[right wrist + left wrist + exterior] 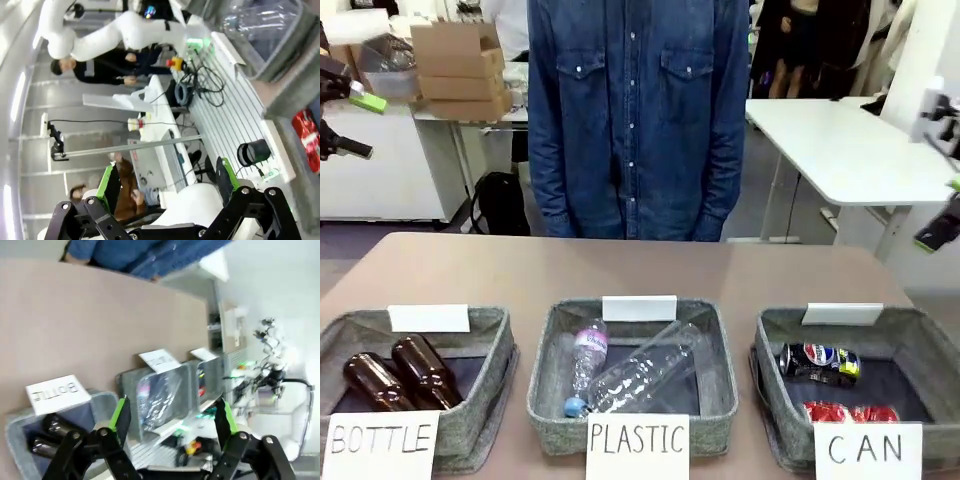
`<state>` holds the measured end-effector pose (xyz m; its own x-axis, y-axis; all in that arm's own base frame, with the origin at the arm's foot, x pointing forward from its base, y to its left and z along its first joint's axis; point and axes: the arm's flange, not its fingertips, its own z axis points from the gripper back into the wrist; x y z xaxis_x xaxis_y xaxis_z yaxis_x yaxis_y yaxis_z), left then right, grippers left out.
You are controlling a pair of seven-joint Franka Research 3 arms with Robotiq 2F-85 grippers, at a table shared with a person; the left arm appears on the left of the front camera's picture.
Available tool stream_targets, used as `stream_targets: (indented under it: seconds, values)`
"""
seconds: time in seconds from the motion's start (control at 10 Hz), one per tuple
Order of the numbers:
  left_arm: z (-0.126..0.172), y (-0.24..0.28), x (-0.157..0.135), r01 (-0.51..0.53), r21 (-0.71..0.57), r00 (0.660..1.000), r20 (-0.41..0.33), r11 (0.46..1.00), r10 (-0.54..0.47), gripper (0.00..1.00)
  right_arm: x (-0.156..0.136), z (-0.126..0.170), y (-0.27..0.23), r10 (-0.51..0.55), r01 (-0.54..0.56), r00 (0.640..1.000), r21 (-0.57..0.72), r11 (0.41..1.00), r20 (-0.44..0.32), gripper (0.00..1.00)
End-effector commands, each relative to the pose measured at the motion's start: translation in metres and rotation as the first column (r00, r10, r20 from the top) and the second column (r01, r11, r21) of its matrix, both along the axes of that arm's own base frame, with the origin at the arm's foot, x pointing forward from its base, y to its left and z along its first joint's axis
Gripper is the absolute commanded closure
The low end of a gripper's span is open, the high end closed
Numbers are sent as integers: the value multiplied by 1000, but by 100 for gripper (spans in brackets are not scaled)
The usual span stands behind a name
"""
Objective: Sort the can waste into the basket.
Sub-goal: Pick up the can waste from the table and place it in the right Fabric basket.
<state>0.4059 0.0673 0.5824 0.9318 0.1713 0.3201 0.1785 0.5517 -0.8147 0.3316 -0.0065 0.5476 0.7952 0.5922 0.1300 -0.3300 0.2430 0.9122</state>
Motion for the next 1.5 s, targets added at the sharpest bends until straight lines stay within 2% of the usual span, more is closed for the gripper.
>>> stream_targets:
  seconds: [0.0,0.1,0.2,0.3,0.4,0.6,0.7,0.8,0.9,1.0,1.1,1.4]
  values:
    - [-25,0,-7,-44,-173,999,-11,984,43,13,31,-3,14,59,-56,998,146,988,-17,0]
    - [-39,-1,-8,-60,-270,998,-42,961,50,13,44,-8,30,-3,12,999,250,968,-34,0]
    - [-51,-11,-12,-64,-362,996,-77,930,39,13,58,-9,42,-230,233,972,303,924,-44,0]
    - [-58,-24,-18,-34,-398,996,-93,917,-4,13,66,-5,46,-431,420,901,337,843,-44,0]
    - [-63,-37,-23,-61,-417,992,-123,907,11,13,71,-3,47,-569,542,822,342,767,-26,0]
    - [-68,-64,-29,-91,-440,985,-172,893,15,13,80,-5,45,-710,671,704,303,677,26,0]
    - [-70,-78,-32,-98,-464,985,-174,881,18,13,83,-13,47,-675,649,737,238,723,43,0]
    - [-73,-87,-30,-146,-489,983,-172,860,70,13,84,-22,52,-641,625,767,197,755,19,0]
    - [-79,-87,-27,-123,-477,984,-174,871,43,13,85,-30,57,-635,627,772,146,765,13,0]
    - [-92,-85,-29,28,-455,967,-214,890,-139,13,87,-34,57,-637,633,771,117,765,-3,0]
    - [-78,-86,-26,-95,-465,986,-165,880,20,13,86,-26,50,-658,634,752,221,741,48,0]
    - [-78,-86,-26,-95,-465,986,-165,880,20,13,86,-26,50,-658,634,752,221,741,48,0]
